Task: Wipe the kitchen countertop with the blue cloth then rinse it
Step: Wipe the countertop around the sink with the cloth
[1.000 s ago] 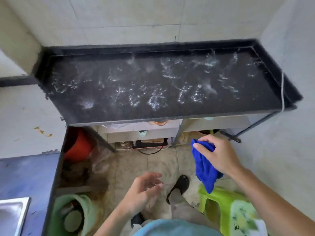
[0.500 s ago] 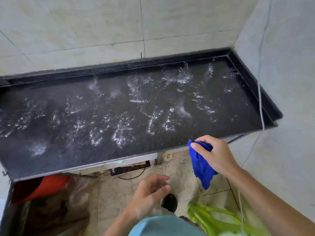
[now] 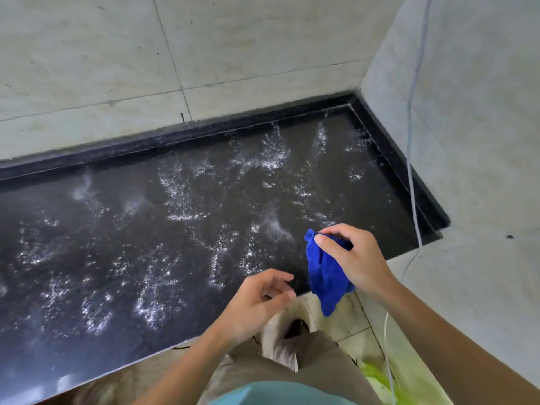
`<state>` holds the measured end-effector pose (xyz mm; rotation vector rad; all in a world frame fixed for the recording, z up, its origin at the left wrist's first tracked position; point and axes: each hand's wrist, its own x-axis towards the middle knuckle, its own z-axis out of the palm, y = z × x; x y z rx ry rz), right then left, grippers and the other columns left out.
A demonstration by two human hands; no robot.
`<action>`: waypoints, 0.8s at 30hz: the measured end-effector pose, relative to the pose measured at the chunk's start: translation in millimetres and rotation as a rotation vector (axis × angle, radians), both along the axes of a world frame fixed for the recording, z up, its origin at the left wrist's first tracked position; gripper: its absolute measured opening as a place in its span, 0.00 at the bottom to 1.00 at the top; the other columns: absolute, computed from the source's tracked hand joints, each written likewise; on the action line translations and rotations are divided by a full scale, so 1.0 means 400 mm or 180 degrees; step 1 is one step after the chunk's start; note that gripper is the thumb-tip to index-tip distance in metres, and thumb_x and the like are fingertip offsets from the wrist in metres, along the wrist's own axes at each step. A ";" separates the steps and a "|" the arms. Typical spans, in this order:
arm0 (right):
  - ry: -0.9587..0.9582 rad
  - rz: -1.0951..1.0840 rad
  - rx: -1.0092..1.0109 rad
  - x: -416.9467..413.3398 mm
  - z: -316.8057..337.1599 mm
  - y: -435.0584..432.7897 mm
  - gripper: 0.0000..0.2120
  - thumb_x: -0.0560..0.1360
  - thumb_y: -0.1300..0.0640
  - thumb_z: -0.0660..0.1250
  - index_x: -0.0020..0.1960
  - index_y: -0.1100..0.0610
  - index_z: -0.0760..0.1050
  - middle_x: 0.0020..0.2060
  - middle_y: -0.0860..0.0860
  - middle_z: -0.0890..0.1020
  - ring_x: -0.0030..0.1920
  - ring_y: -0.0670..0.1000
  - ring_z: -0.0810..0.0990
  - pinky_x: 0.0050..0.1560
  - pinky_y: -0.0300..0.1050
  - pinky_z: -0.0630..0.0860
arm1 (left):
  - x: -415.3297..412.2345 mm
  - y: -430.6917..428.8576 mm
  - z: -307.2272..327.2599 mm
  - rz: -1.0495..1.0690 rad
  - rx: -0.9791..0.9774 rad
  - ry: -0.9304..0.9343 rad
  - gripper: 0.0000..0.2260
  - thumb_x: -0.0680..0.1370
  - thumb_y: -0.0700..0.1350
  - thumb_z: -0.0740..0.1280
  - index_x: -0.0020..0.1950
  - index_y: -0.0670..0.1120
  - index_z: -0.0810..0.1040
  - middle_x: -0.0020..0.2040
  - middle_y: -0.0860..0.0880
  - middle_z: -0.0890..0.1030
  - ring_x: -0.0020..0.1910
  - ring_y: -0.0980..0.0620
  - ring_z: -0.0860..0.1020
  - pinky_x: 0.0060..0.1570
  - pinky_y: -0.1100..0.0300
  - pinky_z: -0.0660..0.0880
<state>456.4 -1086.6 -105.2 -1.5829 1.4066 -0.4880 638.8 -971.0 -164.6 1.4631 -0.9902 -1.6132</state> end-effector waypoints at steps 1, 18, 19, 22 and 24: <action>-0.0053 -0.0005 0.0021 -0.004 -0.001 -0.016 0.02 0.74 0.54 0.69 0.44 0.50 0.81 0.39 0.45 0.84 0.43 0.45 0.81 0.45 0.37 0.76 | -0.008 -0.022 0.004 0.0022 -0.0014 0.0008 0.13 0.73 0.47 0.71 0.58 0.49 0.79 0.49 0.47 0.84 0.50 0.47 0.82 0.53 0.55 0.78; -0.1286 0.0123 0.2242 -0.123 -0.074 -0.236 0.08 0.75 0.66 0.65 0.52 0.61 0.82 0.50 0.58 0.84 0.51 0.53 0.83 0.54 0.47 0.78 | -0.252 -0.178 -0.050 0.1538 0.0200 -0.0207 0.15 0.76 0.49 0.67 0.51 0.36 0.78 0.44 0.39 0.80 0.45 0.47 0.78 0.50 0.39 0.75; -0.1223 0.0181 0.2136 -0.145 -0.070 -0.255 0.09 0.74 0.65 0.67 0.53 0.60 0.81 0.49 0.56 0.85 0.50 0.52 0.83 0.53 0.44 0.78 | -0.253 -0.169 -0.048 0.1636 0.0231 -0.0186 0.13 0.77 0.49 0.65 0.50 0.39 0.78 0.43 0.40 0.81 0.43 0.47 0.78 0.46 0.41 0.77; -0.0536 0.0826 0.1554 -0.227 -0.055 -0.314 0.16 0.70 0.63 0.73 0.57 0.53 0.81 0.43 0.50 0.85 0.45 0.45 0.83 0.47 0.34 0.76 | -0.250 -0.130 -0.035 0.1747 0.0163 -0.0619 0.09 0.80 0.47 0.62 0.45 0.46 0.80 0.37 0.51 0.81 0.37 0.54 0.76 0.41 0.52 0.74; 0.0202 0.1265 0.1036 -0.279 -0.050 -0.348 0.18 0.69 0.60 0.75 0.57 0.48 0.80 0.43 0.49 0.85 0.45 0.42 0.82 0.48 0.33 0.74 | -0.236 -0.094 -0.036 0.1677 0.0083 -0.0981 0.09 0.79 0.48 0.60 0.49 0.50 0.80 0.40 0.52 0.82 0.40 0.55 0.77 0.45 0.53 0.74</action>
